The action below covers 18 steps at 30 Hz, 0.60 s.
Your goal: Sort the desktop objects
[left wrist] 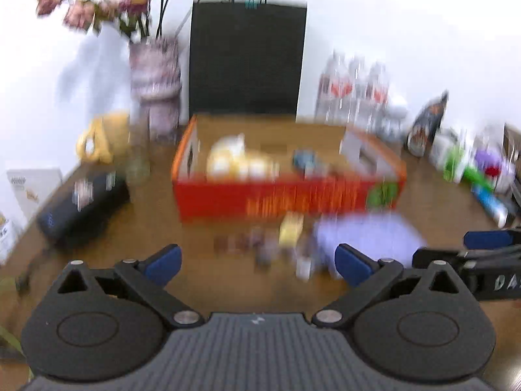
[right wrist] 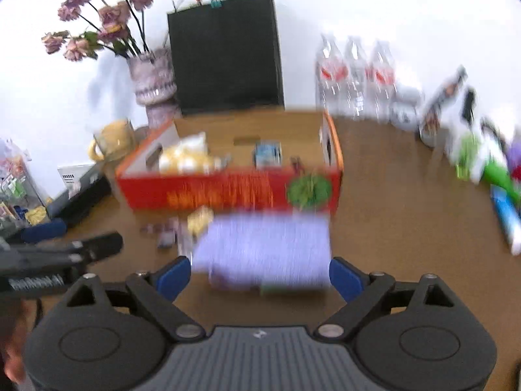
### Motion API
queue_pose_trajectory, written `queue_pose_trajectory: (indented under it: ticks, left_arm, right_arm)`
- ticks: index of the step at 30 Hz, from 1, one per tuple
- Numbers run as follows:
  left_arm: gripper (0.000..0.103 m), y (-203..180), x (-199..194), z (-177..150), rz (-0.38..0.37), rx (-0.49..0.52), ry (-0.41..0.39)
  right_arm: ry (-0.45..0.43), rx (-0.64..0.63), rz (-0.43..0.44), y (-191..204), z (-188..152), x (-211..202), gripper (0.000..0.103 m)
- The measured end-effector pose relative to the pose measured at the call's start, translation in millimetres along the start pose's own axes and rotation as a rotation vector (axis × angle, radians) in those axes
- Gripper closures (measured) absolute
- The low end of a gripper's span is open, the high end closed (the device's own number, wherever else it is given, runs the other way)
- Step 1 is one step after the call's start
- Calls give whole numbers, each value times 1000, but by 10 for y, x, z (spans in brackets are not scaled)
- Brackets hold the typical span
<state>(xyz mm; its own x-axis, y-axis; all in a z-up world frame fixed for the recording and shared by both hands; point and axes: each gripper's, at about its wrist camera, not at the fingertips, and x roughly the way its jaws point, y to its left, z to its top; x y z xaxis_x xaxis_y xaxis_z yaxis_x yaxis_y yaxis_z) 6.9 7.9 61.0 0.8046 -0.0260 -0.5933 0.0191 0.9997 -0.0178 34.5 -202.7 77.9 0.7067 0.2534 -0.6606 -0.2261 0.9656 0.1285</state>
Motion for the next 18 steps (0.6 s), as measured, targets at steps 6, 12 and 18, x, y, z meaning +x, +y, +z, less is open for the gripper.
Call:
queue_pose_trajectory:
  ticks: [6, 12, 18]
  left_arm:
    - [1, 40, 50, -497, -1, -13, 26]
    - [1, 137, 64, -616, 19, -14, 22]
    - [0, 87, 110, -637, 21, 6, 39]
  right_arm:
    - [-18, 53, -68, -6, -499, 164, 11]
    - [-25, 55, -37, 7, -629, 216, 11]
    - [-44, -15, -63, 107, -718, 254, 8]
